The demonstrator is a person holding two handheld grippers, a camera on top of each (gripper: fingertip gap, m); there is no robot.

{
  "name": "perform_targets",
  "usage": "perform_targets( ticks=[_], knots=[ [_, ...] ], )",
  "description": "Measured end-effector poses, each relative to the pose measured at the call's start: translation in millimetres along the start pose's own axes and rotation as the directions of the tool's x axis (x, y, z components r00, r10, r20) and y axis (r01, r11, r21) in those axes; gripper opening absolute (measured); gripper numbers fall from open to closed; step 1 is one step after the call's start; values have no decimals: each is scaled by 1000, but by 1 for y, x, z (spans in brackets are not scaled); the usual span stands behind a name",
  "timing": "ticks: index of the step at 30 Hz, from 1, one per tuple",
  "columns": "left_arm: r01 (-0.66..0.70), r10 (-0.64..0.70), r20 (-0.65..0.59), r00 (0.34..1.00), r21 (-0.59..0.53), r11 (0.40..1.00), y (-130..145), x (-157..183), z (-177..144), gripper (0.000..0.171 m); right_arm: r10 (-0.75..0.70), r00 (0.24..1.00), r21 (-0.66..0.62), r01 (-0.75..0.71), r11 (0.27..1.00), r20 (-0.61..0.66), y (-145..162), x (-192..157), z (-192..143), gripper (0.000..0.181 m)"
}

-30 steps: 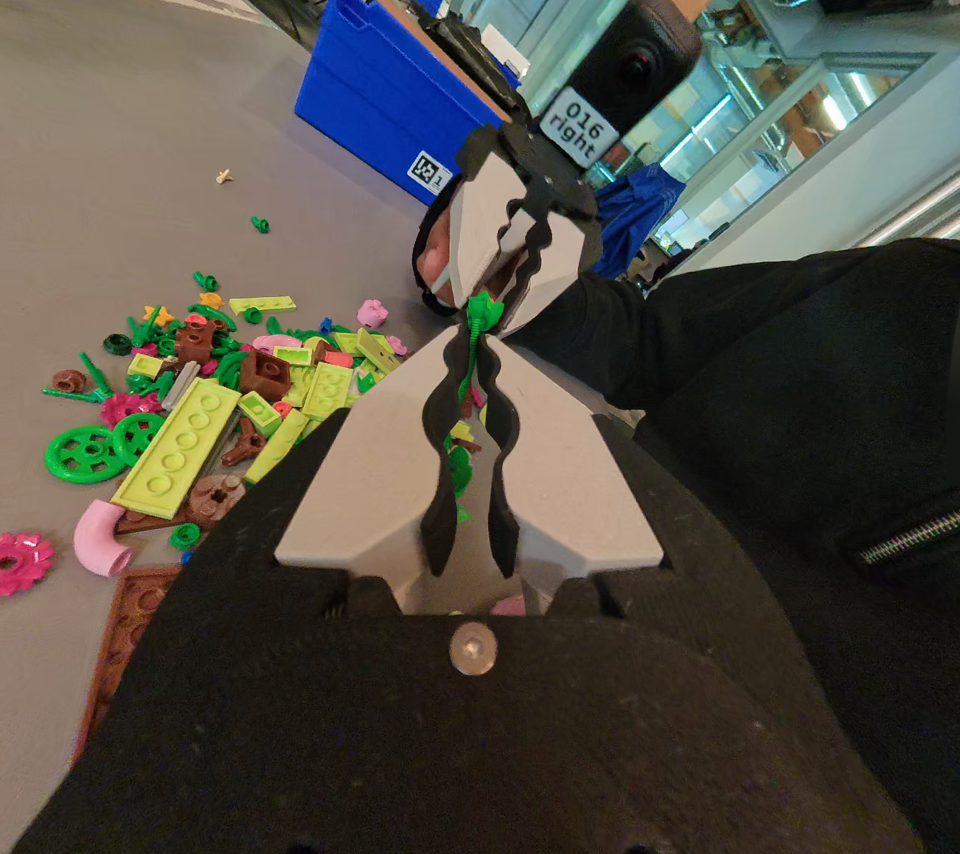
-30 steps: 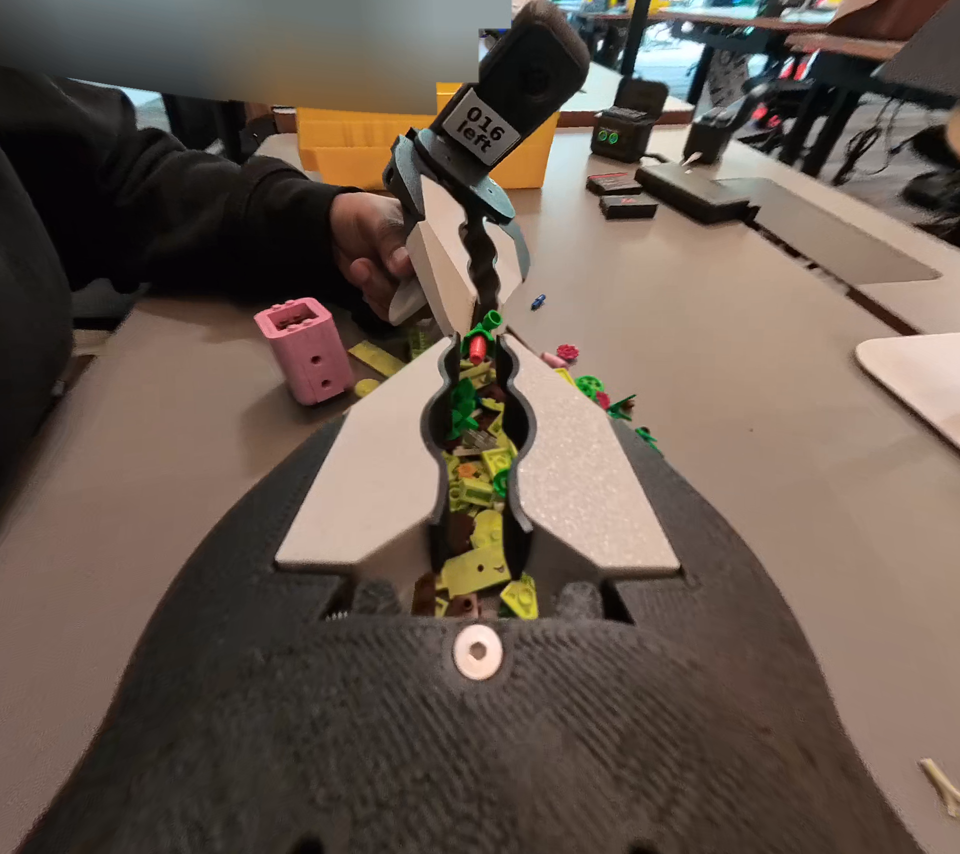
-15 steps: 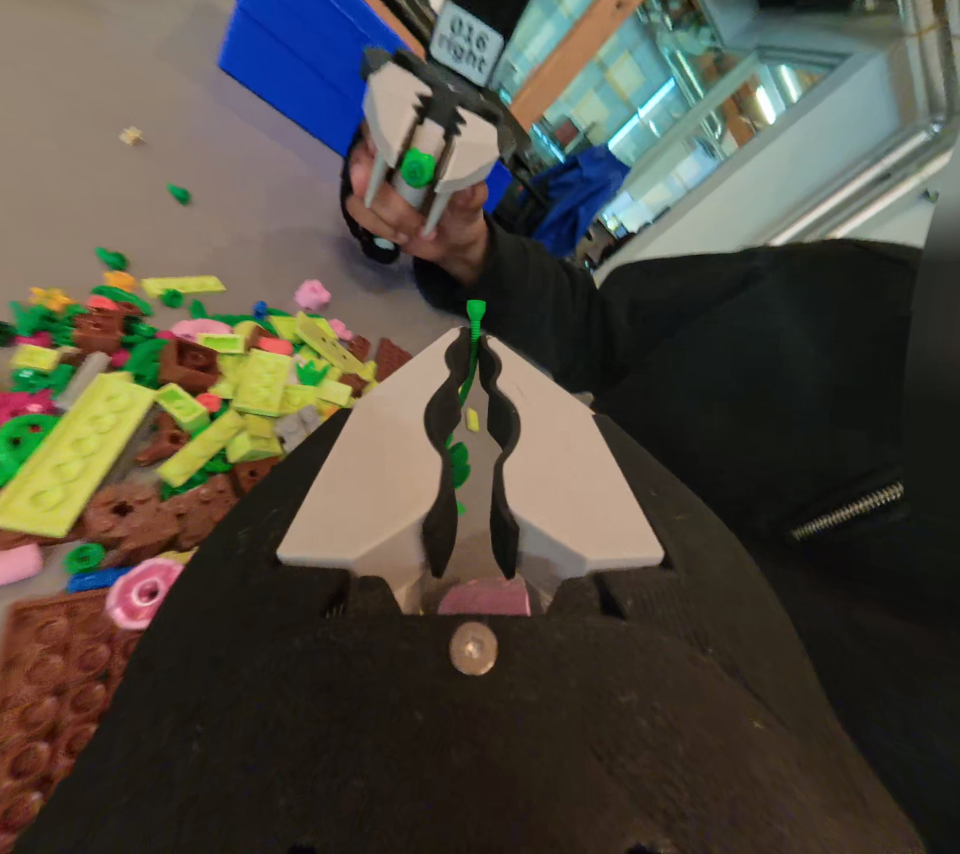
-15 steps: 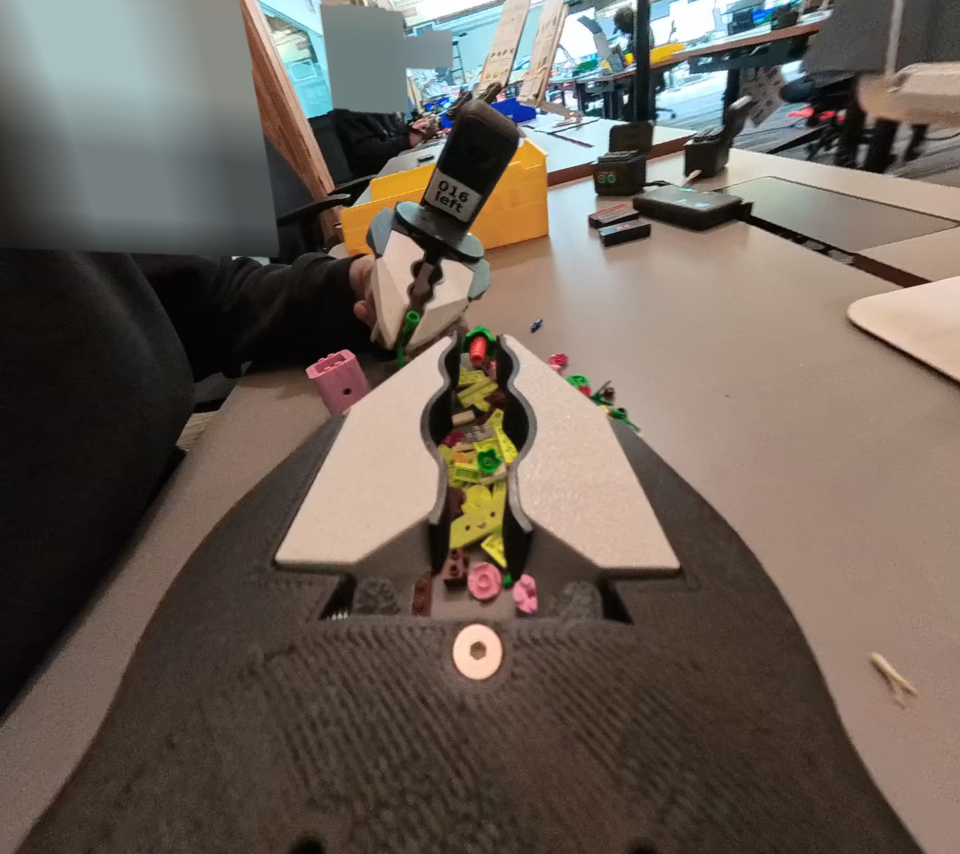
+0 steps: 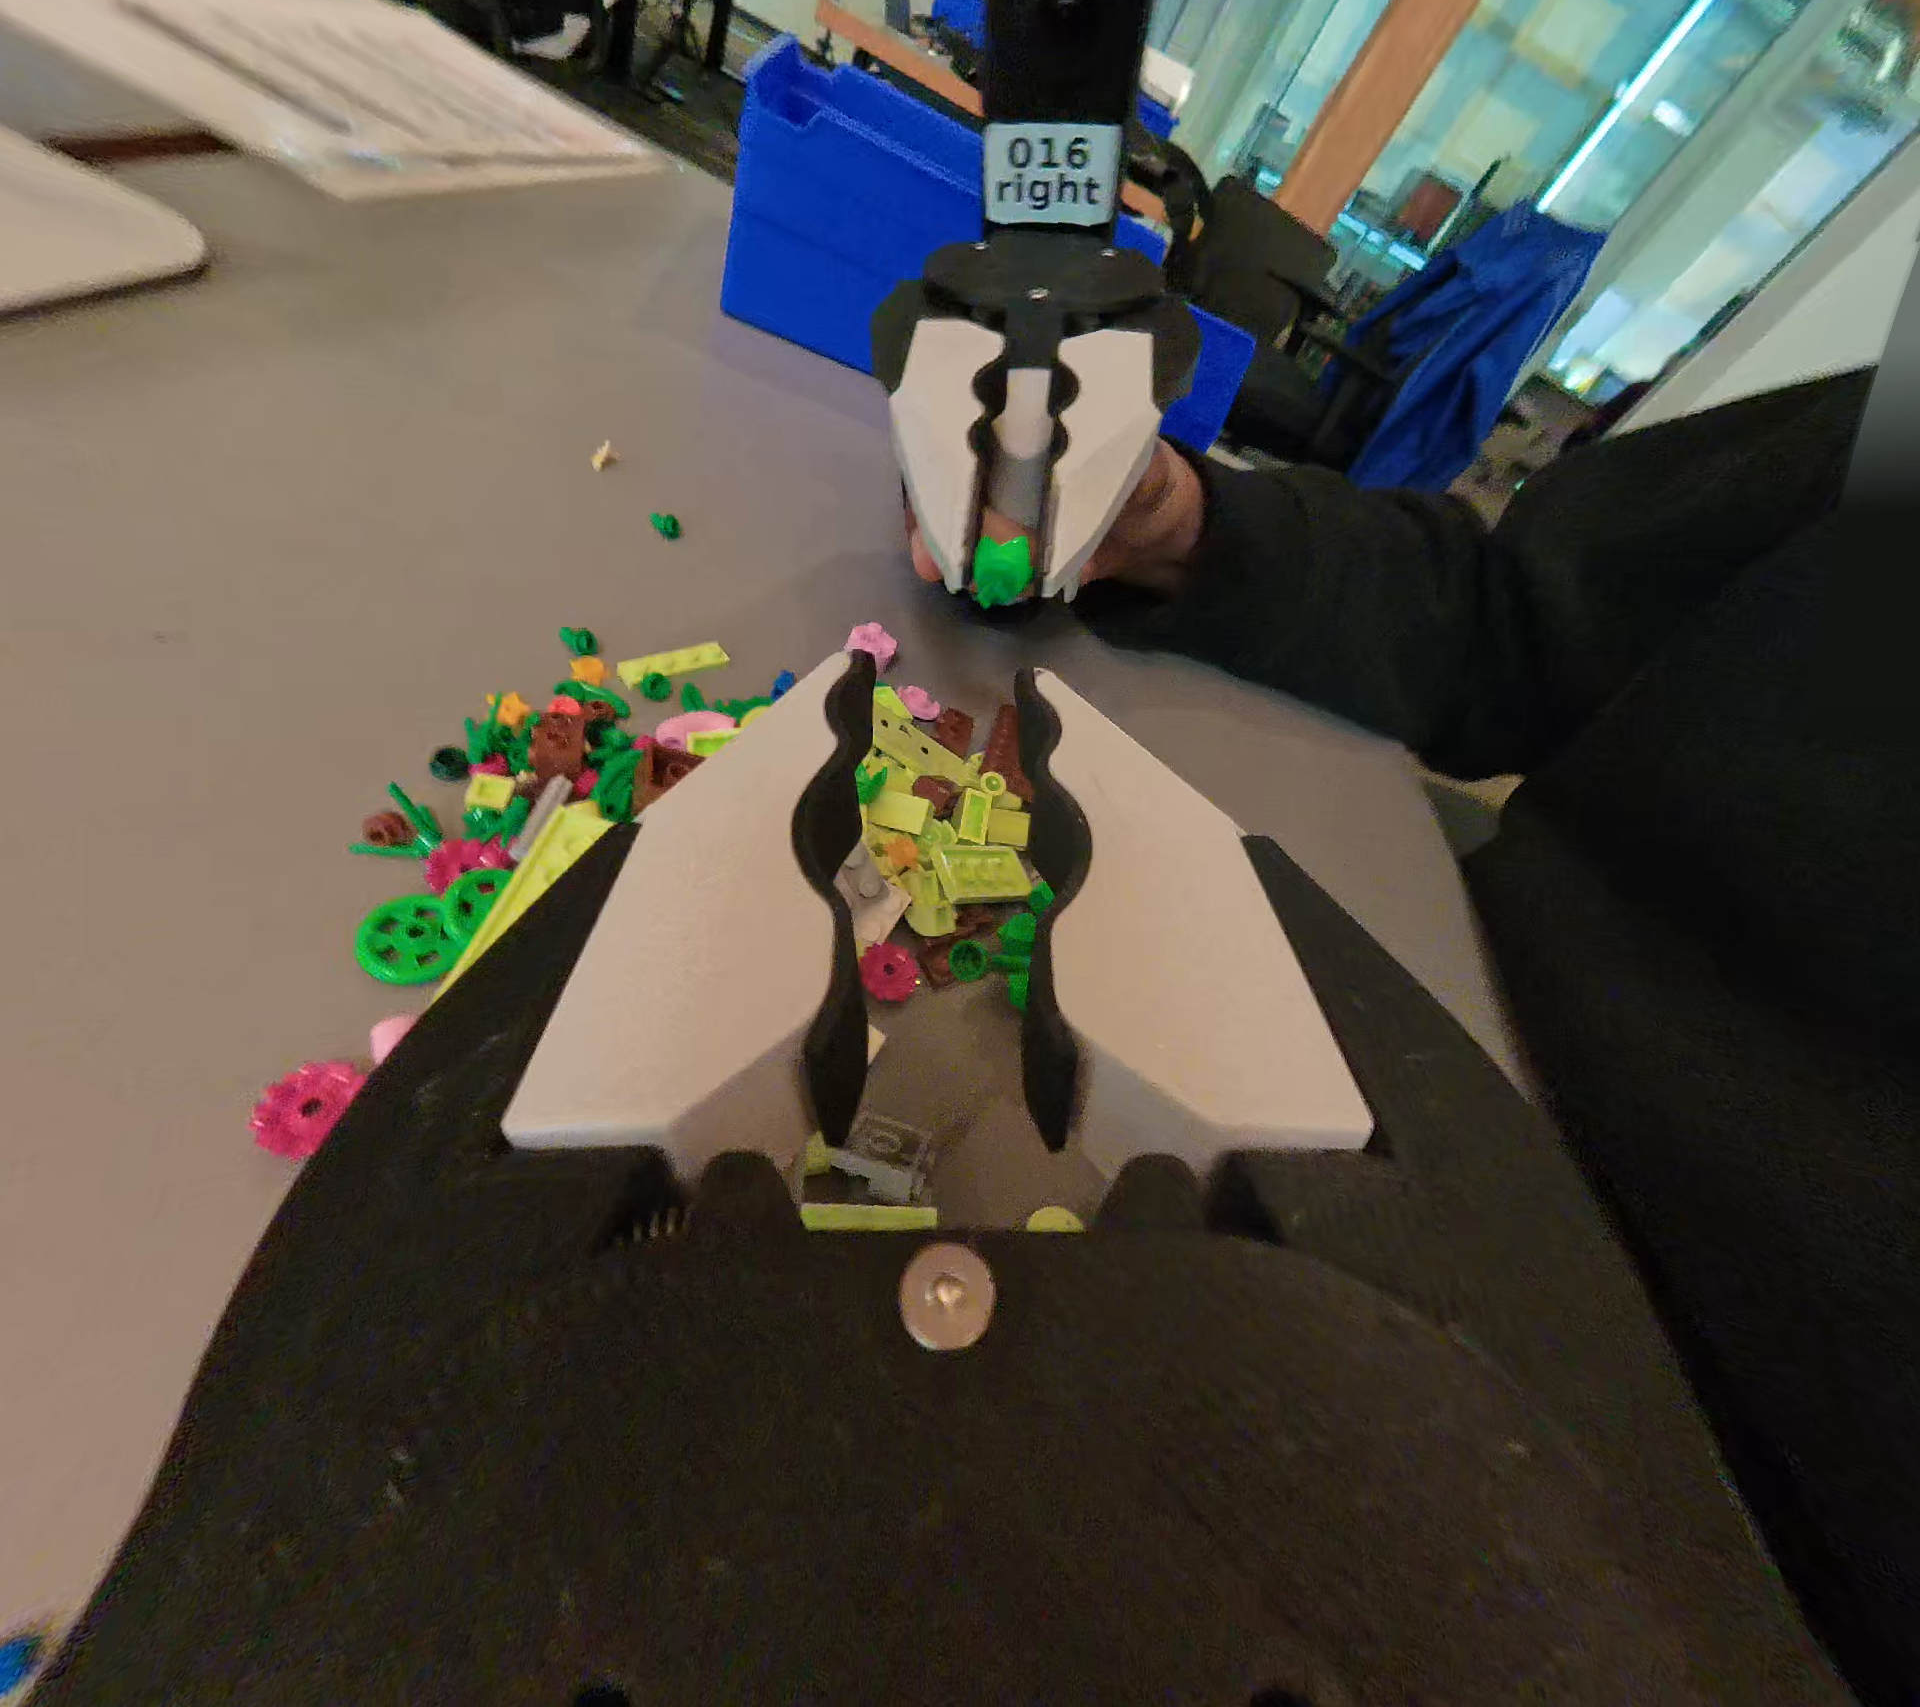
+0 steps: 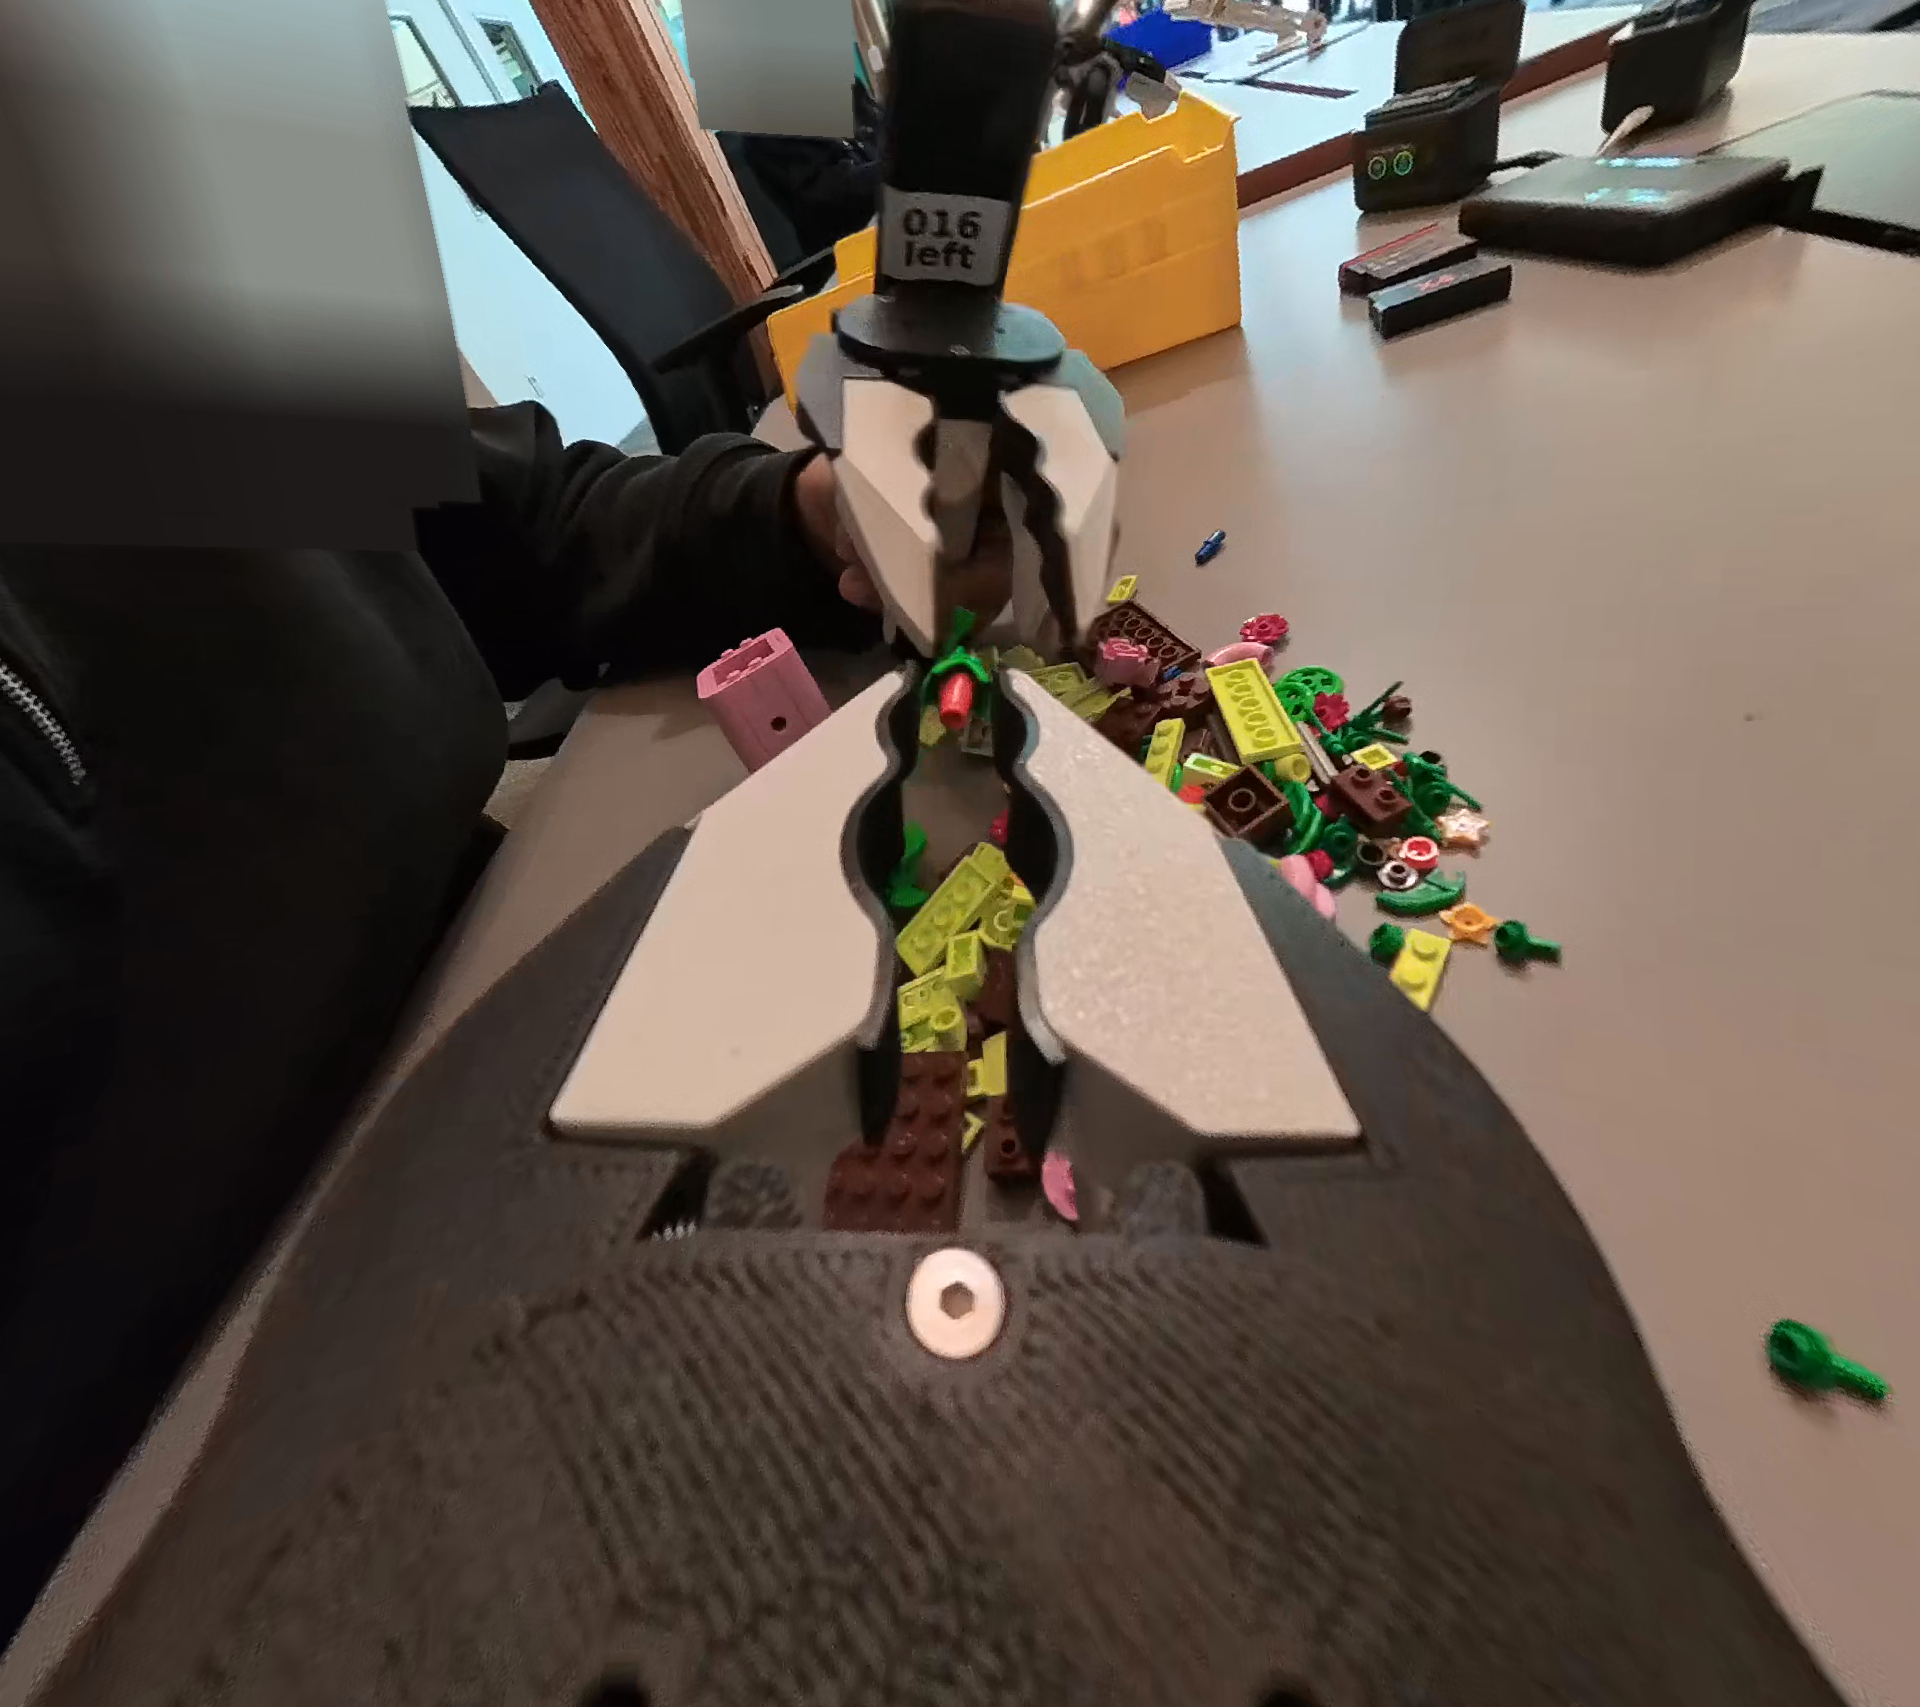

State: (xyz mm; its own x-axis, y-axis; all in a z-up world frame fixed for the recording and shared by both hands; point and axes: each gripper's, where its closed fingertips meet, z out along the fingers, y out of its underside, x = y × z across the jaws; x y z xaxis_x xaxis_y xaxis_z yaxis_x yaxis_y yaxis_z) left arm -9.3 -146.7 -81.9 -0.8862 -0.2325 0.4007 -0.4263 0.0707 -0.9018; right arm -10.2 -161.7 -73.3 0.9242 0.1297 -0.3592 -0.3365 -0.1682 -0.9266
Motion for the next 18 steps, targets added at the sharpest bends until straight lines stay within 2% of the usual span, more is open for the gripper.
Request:
perform_targets(
  ticks=[2, 4, 6, 10, 14, 18],
  knots=[
    [-122, 124, 53, 991, -25, 992, 0, 1, -1, 14, 64, 998, -19, -64, 998, 23, 4, -1, 2, 10],
    [-242, 252, 119, 960, -97, 966, 6, -1, -1, 3, 140, 989, -44, -138, 989, 54, 8, -2, 6, 10],
    [-318, 346, 146, 927, -185, 930, 14, -2, 2, 2, 176, 983, -57, -173, 983, 59, 11, -2, 8, 10],
    [-392, 441, 163, 882, -262, 882, 25, -2, 9, 1, 167, 986, -73, -165, 984, 23, 14, 1, 10, 10],
    [-478, 555, 208, 806, -325, 816, 27, -7, 10, 0, 129, 991, -130, -131, 983, -27, 22, 3, 16, 10],
    [-502, 597, 199, 777, -378, 778, 35, -8, 11, 0, 64, 994, -188, -79, 979, -84, 30, 6, 21, 10]
  ],
)
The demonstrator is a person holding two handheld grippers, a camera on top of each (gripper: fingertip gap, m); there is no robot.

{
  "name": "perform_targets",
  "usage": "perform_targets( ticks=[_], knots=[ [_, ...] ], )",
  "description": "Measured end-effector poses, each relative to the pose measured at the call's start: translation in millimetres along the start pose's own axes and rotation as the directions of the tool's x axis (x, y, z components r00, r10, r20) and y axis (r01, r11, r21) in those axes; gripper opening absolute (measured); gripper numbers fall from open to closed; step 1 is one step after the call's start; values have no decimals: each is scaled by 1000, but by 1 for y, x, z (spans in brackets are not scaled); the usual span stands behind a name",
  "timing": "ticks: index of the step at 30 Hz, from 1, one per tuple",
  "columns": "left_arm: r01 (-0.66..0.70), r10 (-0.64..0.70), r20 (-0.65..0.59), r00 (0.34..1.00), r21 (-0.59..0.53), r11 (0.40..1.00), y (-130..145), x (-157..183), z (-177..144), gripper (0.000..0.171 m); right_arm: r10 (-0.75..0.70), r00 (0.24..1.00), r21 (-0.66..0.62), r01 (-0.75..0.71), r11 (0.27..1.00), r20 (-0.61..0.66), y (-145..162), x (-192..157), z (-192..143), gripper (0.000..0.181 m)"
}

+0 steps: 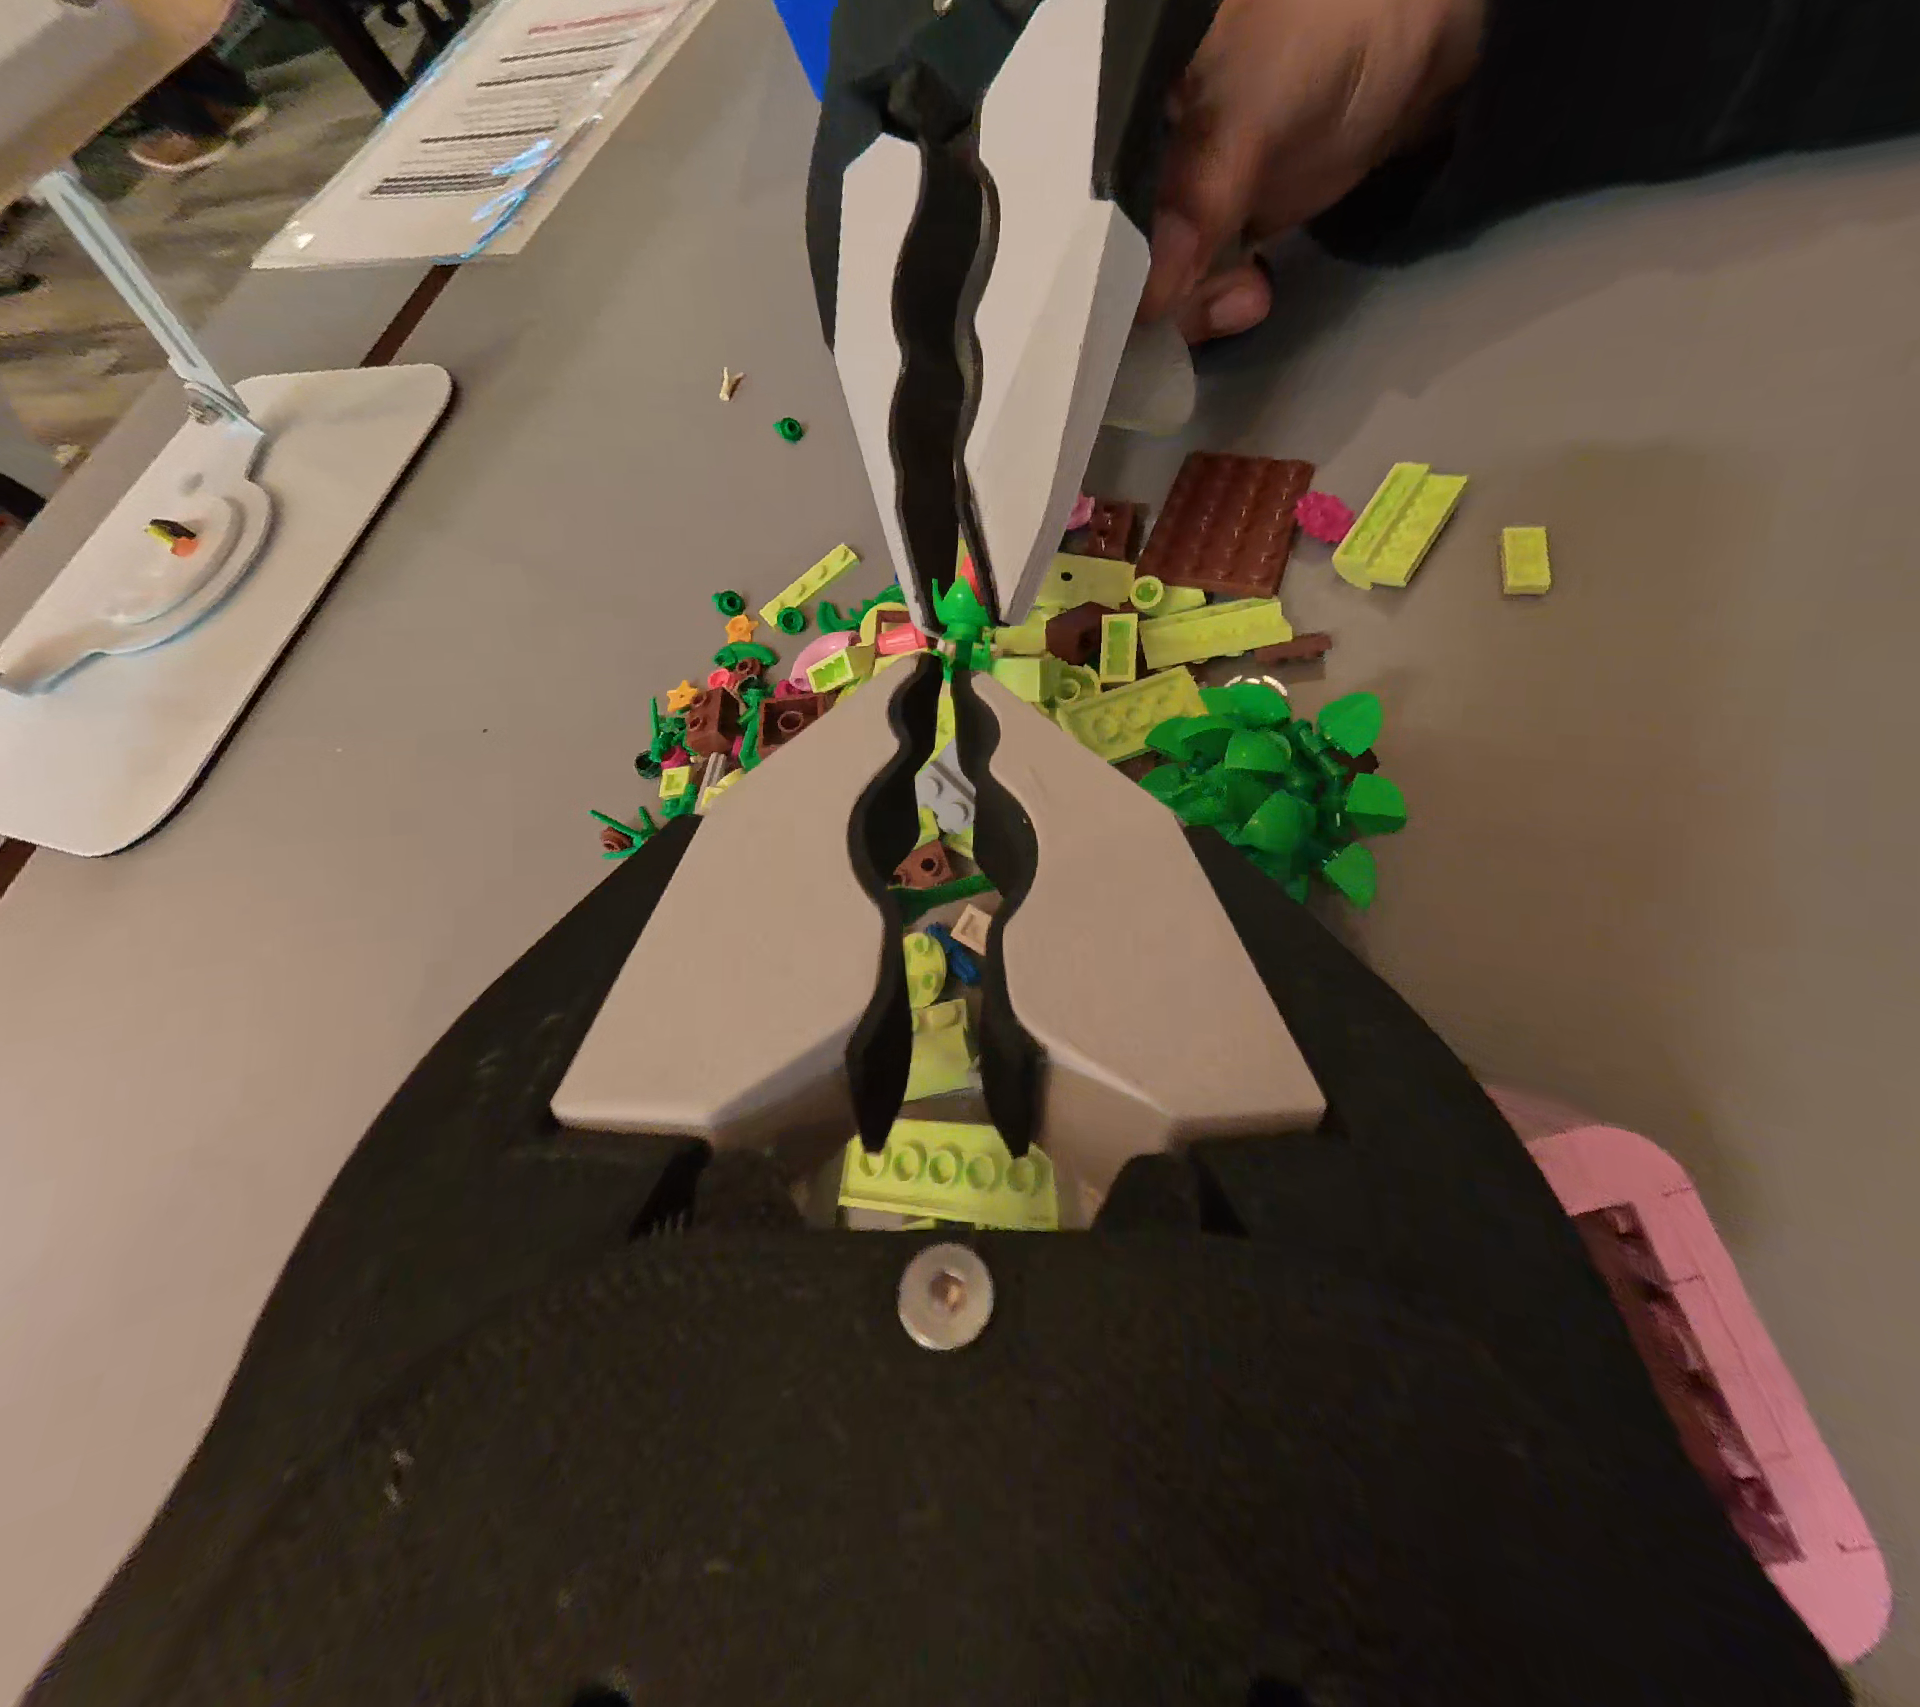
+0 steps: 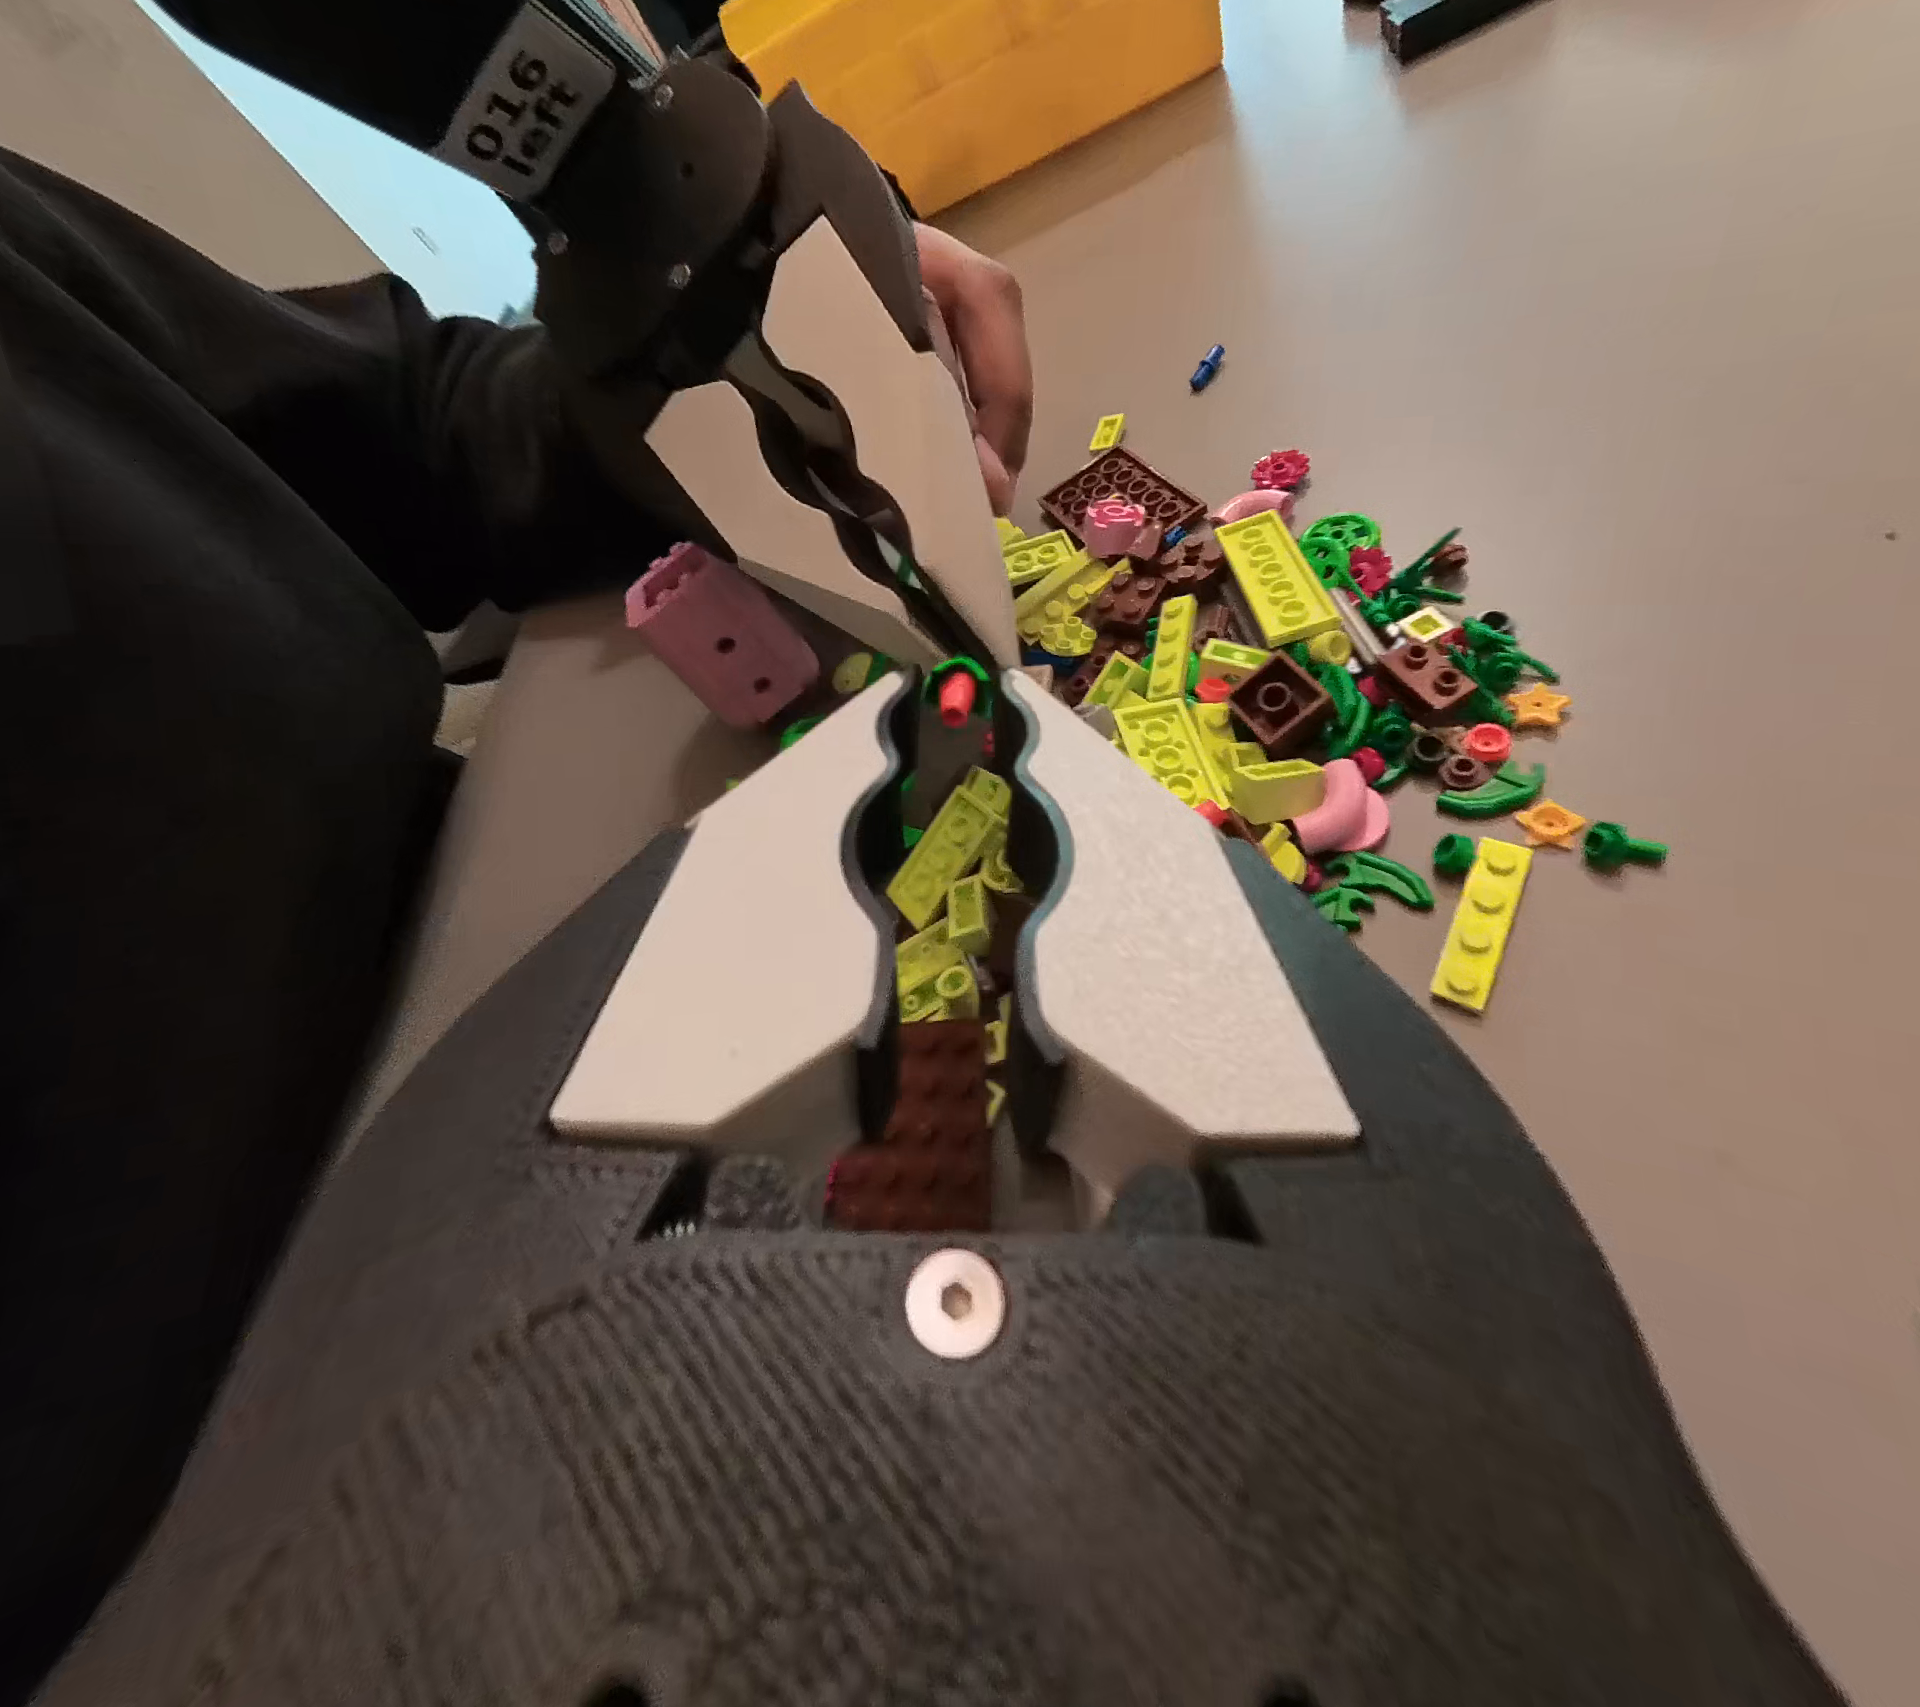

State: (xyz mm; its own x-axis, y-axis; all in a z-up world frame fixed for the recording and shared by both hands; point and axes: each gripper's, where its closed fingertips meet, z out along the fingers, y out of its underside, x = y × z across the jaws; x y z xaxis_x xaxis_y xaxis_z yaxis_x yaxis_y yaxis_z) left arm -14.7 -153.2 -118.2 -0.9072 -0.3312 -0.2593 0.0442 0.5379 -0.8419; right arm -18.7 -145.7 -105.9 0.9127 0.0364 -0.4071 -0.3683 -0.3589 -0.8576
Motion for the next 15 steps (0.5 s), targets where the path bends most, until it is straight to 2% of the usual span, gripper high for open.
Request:
perform_targets(
  ticks=[7, 10, 15],
  knots=[
    [-53, 54, 28, 998, -40, 998, 7, -1, 3, 0, -125, 989, -57, 120, 991, -83, 6, 4, 3, 10],
    [-47, 47, 19, 999, -32, 998, 6, 0, 2, 6, -130, 988, -45, 127, 991, -85, 4, 4, 3, 10],
    [-71, 71, 32, 997, -26, 997, 4, 0, 2, 5, -120, 990, -40, 117, 992, -79, 3, 4, 2, 10]
  ],
)
